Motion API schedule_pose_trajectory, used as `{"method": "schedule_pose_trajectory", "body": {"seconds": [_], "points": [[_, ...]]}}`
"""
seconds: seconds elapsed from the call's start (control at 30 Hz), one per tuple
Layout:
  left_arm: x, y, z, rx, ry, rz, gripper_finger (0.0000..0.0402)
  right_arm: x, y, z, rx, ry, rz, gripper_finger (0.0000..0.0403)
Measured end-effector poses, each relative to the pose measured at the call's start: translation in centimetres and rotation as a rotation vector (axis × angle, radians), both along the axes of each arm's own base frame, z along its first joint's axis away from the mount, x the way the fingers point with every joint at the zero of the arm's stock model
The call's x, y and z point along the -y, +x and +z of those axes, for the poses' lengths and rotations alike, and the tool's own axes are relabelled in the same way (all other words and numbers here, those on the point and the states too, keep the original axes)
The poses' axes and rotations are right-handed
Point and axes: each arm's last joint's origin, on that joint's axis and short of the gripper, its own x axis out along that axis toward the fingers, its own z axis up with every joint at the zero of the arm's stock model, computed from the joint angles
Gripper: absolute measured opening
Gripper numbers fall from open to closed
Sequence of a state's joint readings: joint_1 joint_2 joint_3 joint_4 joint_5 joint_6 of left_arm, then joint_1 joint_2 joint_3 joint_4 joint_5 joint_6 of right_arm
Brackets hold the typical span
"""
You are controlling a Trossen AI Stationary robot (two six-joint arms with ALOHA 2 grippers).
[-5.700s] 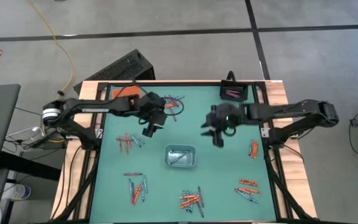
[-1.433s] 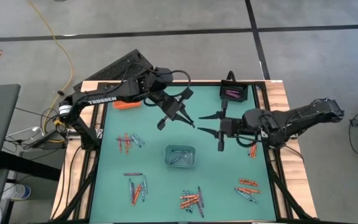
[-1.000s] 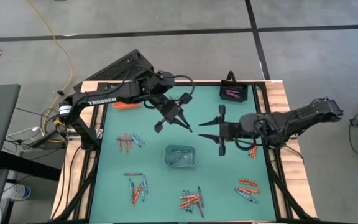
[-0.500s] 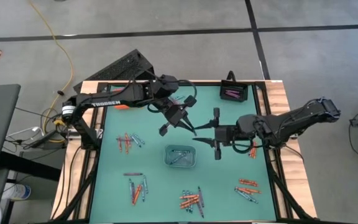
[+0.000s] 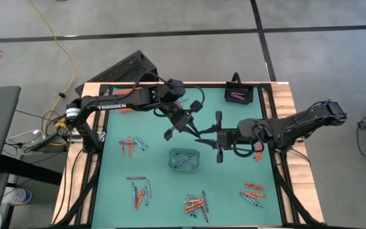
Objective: Sort crayons
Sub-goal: Put the violet crayon into the black bin
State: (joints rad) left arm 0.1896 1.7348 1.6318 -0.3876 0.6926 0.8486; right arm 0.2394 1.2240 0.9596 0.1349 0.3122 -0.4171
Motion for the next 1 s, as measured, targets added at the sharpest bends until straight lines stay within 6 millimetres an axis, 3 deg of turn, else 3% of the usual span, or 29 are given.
{"method": "schedule_pose_trajectory", "body": {"seconds": [0.3, 0.57, 0.8, 1.0], "points": [[-0.1, -0.1, -0.2, -0.018, 0.002, 0.0, 0.0, 0.0, 0.0, -0.2, -0.025, -0.006, 0.0, 0.0079], [-0.2, -0.1, -0.2, -0.017, 0.022, 0.01, 0.0002, 0.1, -0.1, -0.3, -0.035, -0.016, -0.001, 0.0013], [-1.0, -0.3, -0.3, -0.041, 0.025, 0.077, 0.0, 0.5, 0.0, -0.4, -0.046, -0.013, -0.023, 0.0004], [-2.4, -2.0, -0.6, -0.209, 0.105, 0.299, 0.0064, 2.5, -0.2, -1.1, -0.124, 0.027, -0.144, 0.0002]]}}
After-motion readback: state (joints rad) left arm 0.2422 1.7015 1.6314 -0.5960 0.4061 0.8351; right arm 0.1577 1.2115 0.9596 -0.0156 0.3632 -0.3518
